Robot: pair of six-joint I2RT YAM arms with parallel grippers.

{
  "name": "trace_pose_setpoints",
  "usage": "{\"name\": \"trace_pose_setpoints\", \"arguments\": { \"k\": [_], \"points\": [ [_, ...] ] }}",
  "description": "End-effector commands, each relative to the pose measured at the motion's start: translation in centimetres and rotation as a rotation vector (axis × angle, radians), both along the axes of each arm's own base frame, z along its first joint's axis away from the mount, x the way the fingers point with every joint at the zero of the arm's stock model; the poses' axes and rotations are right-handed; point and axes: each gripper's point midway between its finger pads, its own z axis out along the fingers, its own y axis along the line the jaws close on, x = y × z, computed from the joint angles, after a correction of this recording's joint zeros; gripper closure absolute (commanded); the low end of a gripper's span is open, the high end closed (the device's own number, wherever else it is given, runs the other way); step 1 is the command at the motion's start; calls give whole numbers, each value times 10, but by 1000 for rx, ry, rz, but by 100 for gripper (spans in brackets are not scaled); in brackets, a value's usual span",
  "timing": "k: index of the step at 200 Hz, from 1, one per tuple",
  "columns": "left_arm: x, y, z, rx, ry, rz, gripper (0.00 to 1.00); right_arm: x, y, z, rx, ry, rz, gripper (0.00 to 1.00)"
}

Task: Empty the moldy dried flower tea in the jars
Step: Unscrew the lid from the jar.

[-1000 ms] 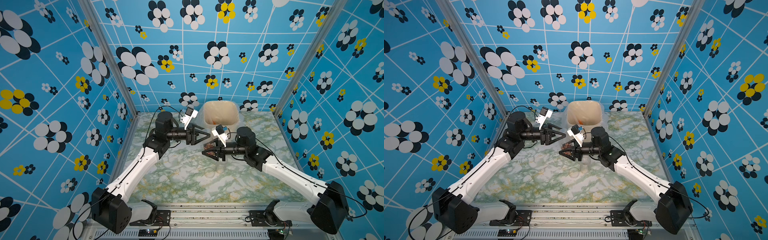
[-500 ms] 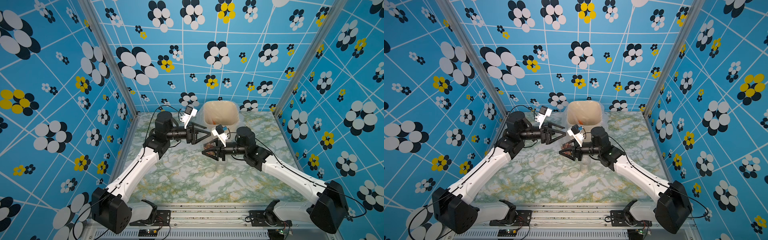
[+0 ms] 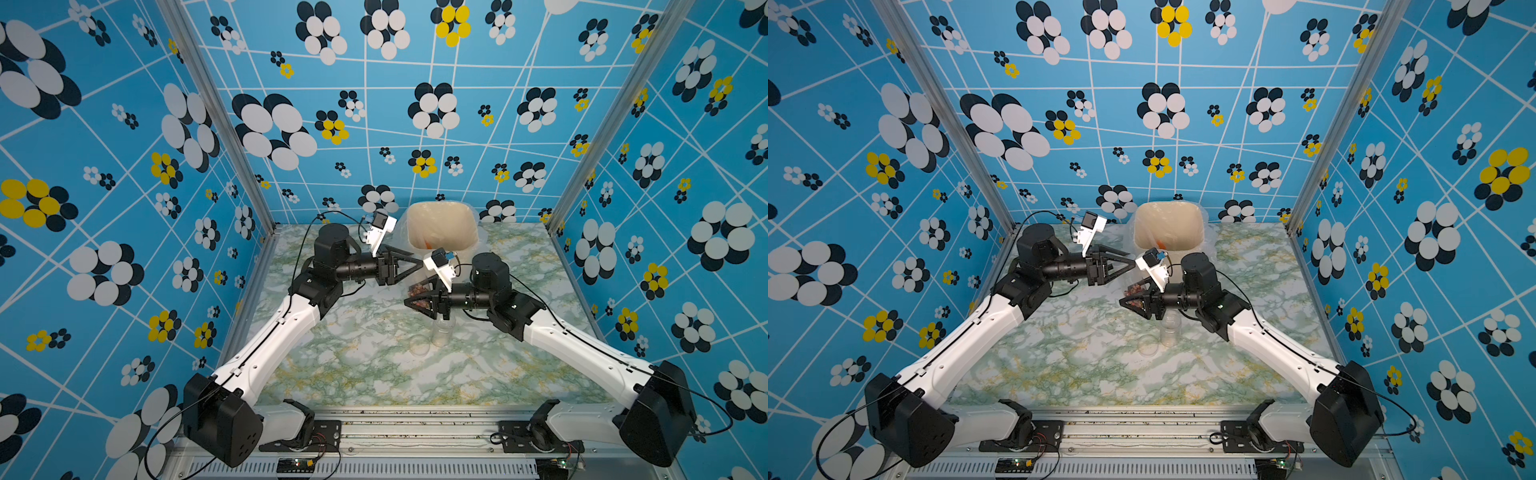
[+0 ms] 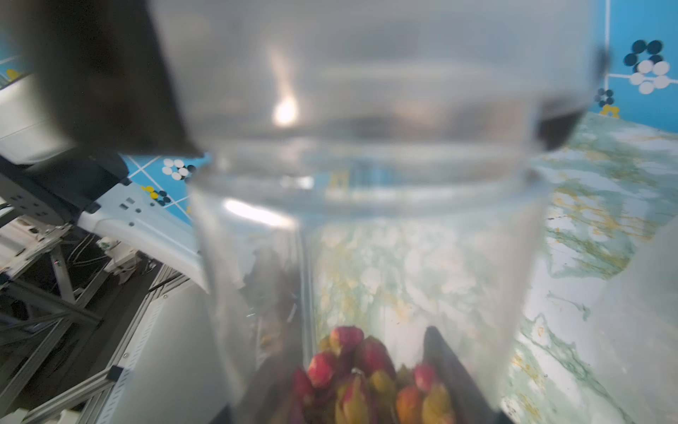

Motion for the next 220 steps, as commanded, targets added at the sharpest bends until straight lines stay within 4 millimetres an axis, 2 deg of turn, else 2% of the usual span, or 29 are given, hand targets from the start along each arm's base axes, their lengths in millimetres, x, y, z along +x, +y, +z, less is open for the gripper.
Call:
{"name": "trace_pose_setpoints", "arguments": {
  "k": [1, 16, 34, 62, 80, 108, 137, 184, 220],
  "points": [
    [25, 11, -12, 149, -7, 275, 48, 24, -8, 10, -37, -87, -138, 100],
    [35, 19, -16, 186, 27, 411, 51, 38, -15, 8, -56, -107, -227, 100],
    [37, 24, -12, 172, 35, 498, 52, 50, -21, 5, -79, -128, -308, 100],
    [35, 21, -6, 153, 22, 536, 51, 57, -24, 3, -93, -161, -368, 100],
    [32, 15, -4, 149, 20, 499, 45, 55, -23, 3, -85, -163, -359, 100],
    [23, 2, 2, 129, -21, 388, 26, 45, -19, 7, -64, -162, -305, 100],
    [16, -1, 5, 103, -21, 290, 14, 32, -15, 13, -36, -164, -240, 100],
    [-3, -3, 20, 43, -67, 137, 0, 20, -11, 15, -15, -150, -165, 100],
    [-14, 11, 30, 17, -103, 66, 1, 15, -10, 19, 15, -145, -123, 100]
  ]
}}
